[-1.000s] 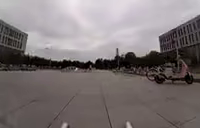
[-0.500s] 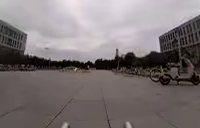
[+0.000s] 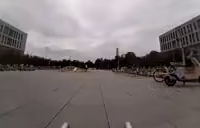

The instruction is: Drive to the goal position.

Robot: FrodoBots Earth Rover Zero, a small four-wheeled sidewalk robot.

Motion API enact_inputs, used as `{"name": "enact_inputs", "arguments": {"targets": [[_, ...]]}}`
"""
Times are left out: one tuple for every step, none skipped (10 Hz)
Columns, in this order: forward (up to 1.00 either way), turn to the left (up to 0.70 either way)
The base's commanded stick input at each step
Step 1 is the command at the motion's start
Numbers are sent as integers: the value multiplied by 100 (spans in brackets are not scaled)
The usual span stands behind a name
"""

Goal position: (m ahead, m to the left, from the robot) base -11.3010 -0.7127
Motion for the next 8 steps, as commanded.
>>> {"name": "enact_inputs", "arguments": {"targets": [[70, 0], [70, 0], [70, 0], [70, 0], [70, 0], [70, 0], [70, 0], [70, 0]]}}
